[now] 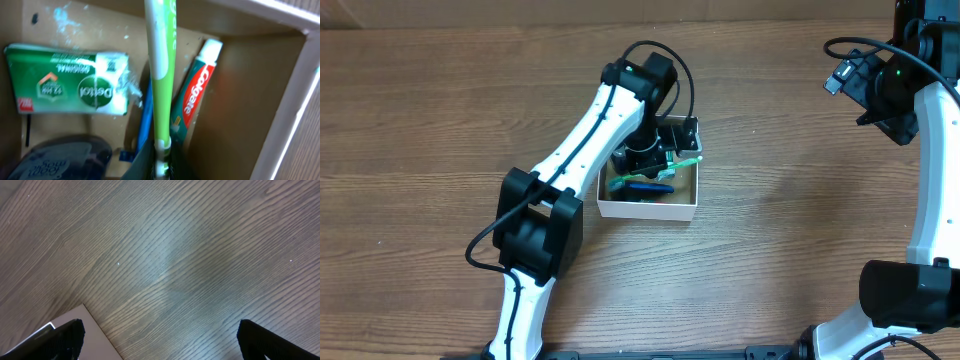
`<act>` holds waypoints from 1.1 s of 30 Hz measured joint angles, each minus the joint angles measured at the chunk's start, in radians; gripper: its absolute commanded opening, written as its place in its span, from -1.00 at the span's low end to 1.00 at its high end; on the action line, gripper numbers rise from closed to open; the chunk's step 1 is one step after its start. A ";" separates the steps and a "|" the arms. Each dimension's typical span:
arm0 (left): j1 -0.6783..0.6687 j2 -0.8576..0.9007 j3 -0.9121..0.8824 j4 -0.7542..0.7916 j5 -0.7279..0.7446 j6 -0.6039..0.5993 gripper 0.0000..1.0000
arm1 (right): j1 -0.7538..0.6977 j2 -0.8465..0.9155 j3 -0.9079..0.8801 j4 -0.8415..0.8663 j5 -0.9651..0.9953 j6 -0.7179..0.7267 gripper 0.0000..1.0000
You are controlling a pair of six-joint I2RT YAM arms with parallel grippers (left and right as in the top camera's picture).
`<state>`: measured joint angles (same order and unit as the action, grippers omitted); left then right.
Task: Pack container
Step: 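Carry the toothbrush over the box and lower it inside, then open left gripper and lift it out of the box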
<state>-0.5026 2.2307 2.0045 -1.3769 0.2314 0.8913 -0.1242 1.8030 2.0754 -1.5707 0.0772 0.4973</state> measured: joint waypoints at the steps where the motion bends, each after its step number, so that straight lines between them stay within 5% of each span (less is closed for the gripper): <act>1: 0.006 0.000 0.000 0.000 0.002 0.000 -0.92 | 0.000 0.000 0.000 0.000 0.000 -0.001 1.00; 12: 0.032 0.000 0.000 -0.007 0.031 0.002 -0.92 | 0.000 0.000 0.000 -0.001 0.000 0.000 1.00; 21: 0.032 0.000 0.000 -0.008 0.042 -0.003 -0.14 | 0.000 0.000 0.000 0.000 0.000 -0.001 1.00; 33: 0.032 0.000 0.000 -0.015 0.042 -0.019 -0.03 | 0.000 0.000 0.000 0.000 0.000 -0.001 1.00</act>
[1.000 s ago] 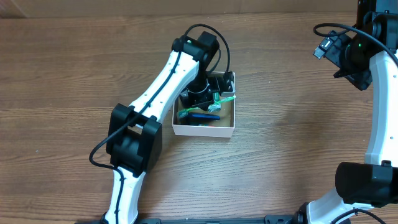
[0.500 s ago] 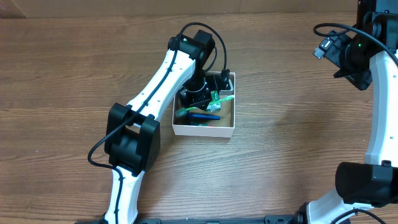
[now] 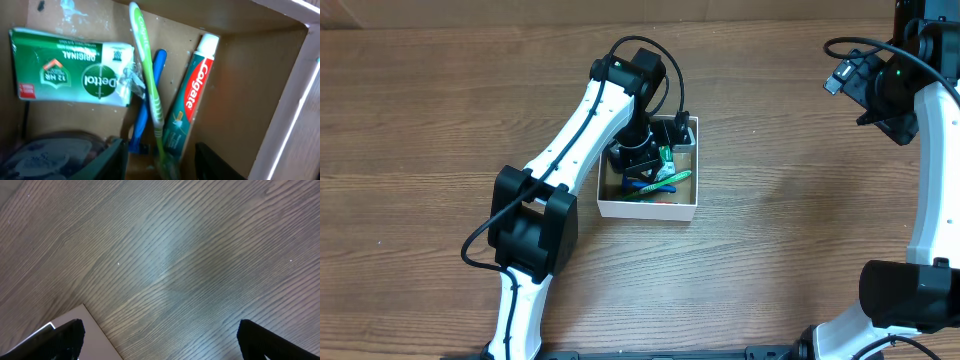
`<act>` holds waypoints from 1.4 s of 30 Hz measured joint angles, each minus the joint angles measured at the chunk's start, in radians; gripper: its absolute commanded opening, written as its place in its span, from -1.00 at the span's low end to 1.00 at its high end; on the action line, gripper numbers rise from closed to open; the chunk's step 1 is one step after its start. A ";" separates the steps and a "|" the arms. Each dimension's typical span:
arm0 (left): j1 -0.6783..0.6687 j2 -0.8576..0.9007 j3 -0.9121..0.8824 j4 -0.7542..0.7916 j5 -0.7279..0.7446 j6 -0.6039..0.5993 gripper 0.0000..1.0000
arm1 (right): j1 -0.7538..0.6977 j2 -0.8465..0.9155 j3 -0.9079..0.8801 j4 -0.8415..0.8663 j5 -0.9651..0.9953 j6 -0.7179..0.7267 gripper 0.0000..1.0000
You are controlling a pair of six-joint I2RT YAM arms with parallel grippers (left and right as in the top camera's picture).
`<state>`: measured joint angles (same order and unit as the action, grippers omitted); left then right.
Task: Pack container
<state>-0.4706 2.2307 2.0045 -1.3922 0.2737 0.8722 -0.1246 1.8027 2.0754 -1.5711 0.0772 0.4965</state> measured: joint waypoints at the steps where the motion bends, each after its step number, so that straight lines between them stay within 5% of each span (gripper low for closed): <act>1: 0.000 0.000 0.000 -0.008 0.000 -0.013 -0.03 | 0.000 0.000 0.000 0.000 0.000 0.000 1.00; 13: -0.098 -0.099 0.186 -0.119 0.001 -0.094 0.29 | 0.000 0.000 0.000 0.000 0.000 0.000 1.00; 17: -0.134 -0.223 0.237 -0.120 -0.029 -0.161 0.70 | 0.000 0.000 0.000 0.000 0.000 0.000 1.00; 27: 0.029 -0.549 0.262 -0.235 -0.385 -0.726 0.86 | 0.000 0.000 0.000 0.000 0.000 0.000 1.00; 31: 0.145 -0.649 0.260 -0.293 -0.456 -0.848 0.87 | 0.000 0.000 0.000 0.000 0.000 0.001 1.00; 36: 0.229 -0.810 0.166 -0.294 -0.489 -0.913 0.85 | 0.000 0.000 0.000 0.000 0.000 0.000 1.00; 42: 0.244 -1.004 -0.166 -0.182 -0.490 -0.977 0.84 | 0.000 0.000 0.000 0.000 0.000 0.000 1.00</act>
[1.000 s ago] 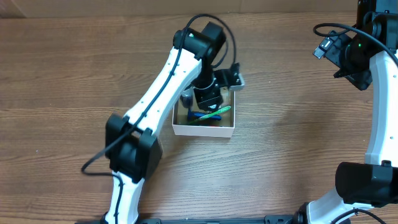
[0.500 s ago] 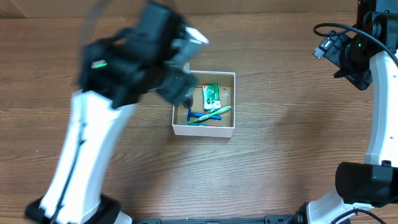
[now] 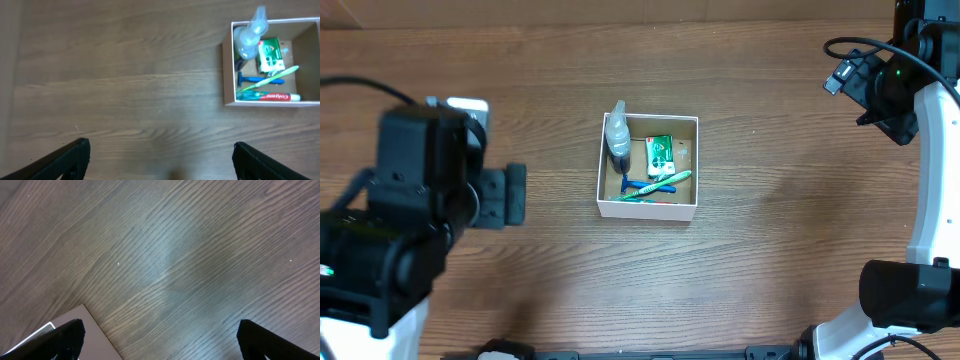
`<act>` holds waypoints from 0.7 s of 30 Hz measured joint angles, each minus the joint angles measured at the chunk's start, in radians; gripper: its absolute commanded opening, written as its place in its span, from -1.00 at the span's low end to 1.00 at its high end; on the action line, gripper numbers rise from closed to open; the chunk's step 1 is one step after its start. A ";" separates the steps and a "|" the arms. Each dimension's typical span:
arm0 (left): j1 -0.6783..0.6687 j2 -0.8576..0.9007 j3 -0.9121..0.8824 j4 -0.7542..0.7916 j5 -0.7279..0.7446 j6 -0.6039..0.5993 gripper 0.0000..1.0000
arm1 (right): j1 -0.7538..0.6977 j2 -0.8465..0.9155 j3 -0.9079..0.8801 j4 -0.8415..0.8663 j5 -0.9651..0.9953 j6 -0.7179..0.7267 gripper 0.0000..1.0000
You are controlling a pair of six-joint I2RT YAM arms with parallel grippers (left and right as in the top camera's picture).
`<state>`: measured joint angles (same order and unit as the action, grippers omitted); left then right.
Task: Pack container
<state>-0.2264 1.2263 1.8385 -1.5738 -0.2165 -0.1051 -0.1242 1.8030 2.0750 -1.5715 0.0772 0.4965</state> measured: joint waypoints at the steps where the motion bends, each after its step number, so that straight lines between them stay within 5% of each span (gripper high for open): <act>1: 0.000 -0.039 -0.086 0.054 0.011 -0.010 0.85 | 0.000 0.000 0.000 0.000 0.000 0.000 1.00; 15: 0.000 -0.665 -0.967 0.713 0.285 -0.071 1.00 | 0.000 0.000 -0.002 0.000 0.000 0.000 1.00; 21: 0.000 -0.793 -1.150 0.794 0.375 -0.068 1.00 | 0.000 0.000 -0.002 0.000 0.000 0.000 1.00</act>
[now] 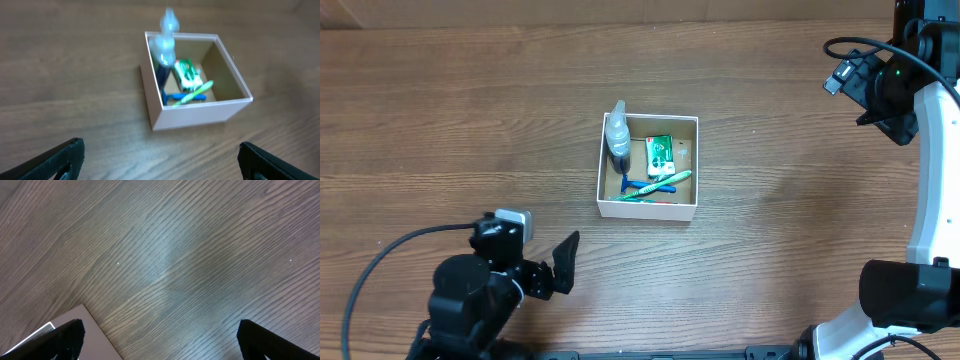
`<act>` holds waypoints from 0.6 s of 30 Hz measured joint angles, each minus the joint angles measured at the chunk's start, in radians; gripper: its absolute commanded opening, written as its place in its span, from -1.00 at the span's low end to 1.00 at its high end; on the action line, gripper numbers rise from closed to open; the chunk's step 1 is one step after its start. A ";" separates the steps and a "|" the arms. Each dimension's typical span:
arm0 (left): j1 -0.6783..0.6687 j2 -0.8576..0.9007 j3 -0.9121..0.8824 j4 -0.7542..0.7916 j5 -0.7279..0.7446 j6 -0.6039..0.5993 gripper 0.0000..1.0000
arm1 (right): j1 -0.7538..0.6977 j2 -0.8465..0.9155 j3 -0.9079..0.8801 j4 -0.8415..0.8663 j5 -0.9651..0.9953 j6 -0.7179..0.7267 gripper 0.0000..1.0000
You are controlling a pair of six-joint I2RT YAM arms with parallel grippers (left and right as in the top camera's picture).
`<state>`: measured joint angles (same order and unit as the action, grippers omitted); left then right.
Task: Pack container
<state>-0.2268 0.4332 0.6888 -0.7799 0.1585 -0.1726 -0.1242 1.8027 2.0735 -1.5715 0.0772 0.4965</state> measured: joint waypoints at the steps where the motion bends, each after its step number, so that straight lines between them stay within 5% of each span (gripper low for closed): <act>1: 0.000 -0.002 -0.021 0.012 0.003 0.005 1.00 | 0.000 0.000 0.000 0.000 0.000 0.000 1.00; 18: 0.000 0.001 -0.384 0.451 -0.043 0.331 1.00 | 0.000 0.000 0.000 0.001 0.000 0.000 1.00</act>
<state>-0.2268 0.4343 0.3050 -0.3290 0.1154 0.1581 -0.1242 1.8027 2.0735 -1.5707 0.0772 0.4969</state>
